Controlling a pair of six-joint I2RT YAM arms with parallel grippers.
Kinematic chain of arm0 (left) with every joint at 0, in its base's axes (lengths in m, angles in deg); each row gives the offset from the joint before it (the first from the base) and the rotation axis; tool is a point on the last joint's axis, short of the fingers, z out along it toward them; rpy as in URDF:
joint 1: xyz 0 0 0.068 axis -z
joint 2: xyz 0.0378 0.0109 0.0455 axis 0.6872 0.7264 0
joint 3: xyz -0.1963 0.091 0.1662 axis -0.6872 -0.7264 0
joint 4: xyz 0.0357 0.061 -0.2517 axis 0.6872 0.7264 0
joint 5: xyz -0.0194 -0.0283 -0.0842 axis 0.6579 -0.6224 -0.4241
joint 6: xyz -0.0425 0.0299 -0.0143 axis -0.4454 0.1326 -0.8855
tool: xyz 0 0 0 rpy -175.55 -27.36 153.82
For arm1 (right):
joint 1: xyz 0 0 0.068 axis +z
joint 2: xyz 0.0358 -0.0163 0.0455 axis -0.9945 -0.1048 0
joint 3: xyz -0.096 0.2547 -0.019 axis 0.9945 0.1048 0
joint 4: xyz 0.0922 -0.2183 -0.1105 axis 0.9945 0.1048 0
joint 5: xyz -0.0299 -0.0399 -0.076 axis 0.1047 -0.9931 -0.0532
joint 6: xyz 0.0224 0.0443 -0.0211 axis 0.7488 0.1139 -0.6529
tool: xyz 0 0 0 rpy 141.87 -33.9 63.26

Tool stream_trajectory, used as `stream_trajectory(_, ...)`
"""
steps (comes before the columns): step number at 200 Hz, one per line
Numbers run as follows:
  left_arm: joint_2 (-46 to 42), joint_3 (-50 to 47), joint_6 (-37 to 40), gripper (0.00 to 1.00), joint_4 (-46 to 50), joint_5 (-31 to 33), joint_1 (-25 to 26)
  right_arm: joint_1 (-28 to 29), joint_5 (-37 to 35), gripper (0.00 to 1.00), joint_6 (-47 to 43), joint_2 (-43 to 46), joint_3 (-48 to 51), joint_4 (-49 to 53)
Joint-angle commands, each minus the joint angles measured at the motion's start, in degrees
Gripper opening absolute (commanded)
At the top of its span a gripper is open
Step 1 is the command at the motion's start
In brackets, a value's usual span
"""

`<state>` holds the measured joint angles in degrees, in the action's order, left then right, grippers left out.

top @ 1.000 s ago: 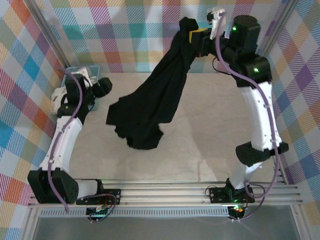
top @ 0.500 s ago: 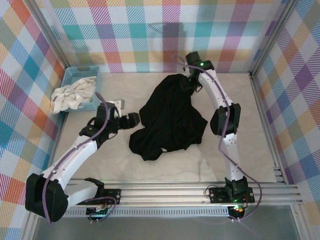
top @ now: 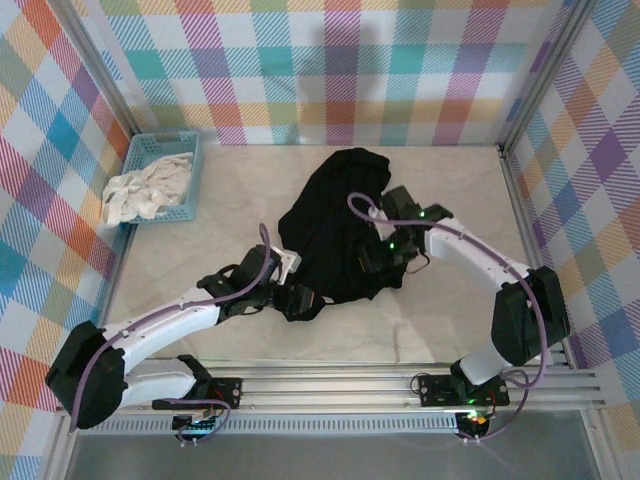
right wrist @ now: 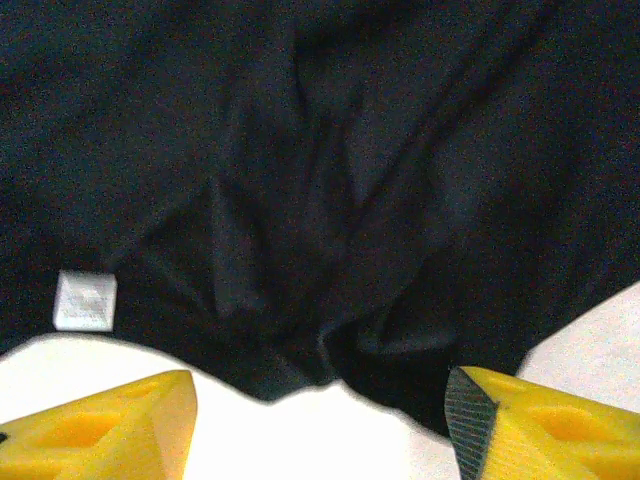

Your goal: Fold the inside-out t-shirt

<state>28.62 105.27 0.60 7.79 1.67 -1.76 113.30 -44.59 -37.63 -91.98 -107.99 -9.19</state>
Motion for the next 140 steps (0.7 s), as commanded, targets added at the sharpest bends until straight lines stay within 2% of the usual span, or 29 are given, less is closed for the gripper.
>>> stream_trajectory(1,1.7,-1.7,-1.0,0.70,2.8,-0.3,1.7,1.2,8.2,0.65,6.1,1.7,6.4,-5.9)
stream_trajectory(36,2.6,-2.7,-1.3,0.73,4.0,0.5,2.4,3.6,7.4,0.62,9.8,1.4,12.9,-9.8)
stream_trajectory(51,4.8,-2.5,-1.1,0.71,2.7,-0.5,2.3,3.6,7.7,0.62,10.8,0.9,14.5,-12.4)
stream_trajectory(73,8.4,-2.5,-1.5,0.62,-0.7,-1.5,2.3,3.7,8.8,0.60,13.1,-1.2,15.6,-18.3)
stream_trajectory(85,10.1,-2.5,-1.9,0.53,-2.6,-1.2,2.4,3.7,7.3,0.56,14.0,-3.1,15.8,-20.9)
stream_trajectory(99,11.0,-2.4,-2.3,0.36,-4.0,-0.6,2.4,3.7,6.2,0.48,14.2,-4.5,15.4,-23.1)
stream_trajectory(116,10.2,-2.1,-2.6,0.18,-6.4,-0.2,2.4,3.7,4.1,0.30,13.9,-3.9,14.8,-24.2)
stream_trajectory(132,7.4,-0.5,-2.0,0.05,-7.0,1.8,2.4,3.6,1.6,0.10,12.1,-0.6,13.1,-23.0)
stream_trajectory(140,4.9,1.0,-1.1,0.01,-6.4,4.3,2.4,3.6,-0.3,0.04,10.8,2.5,11.5,-21.8)
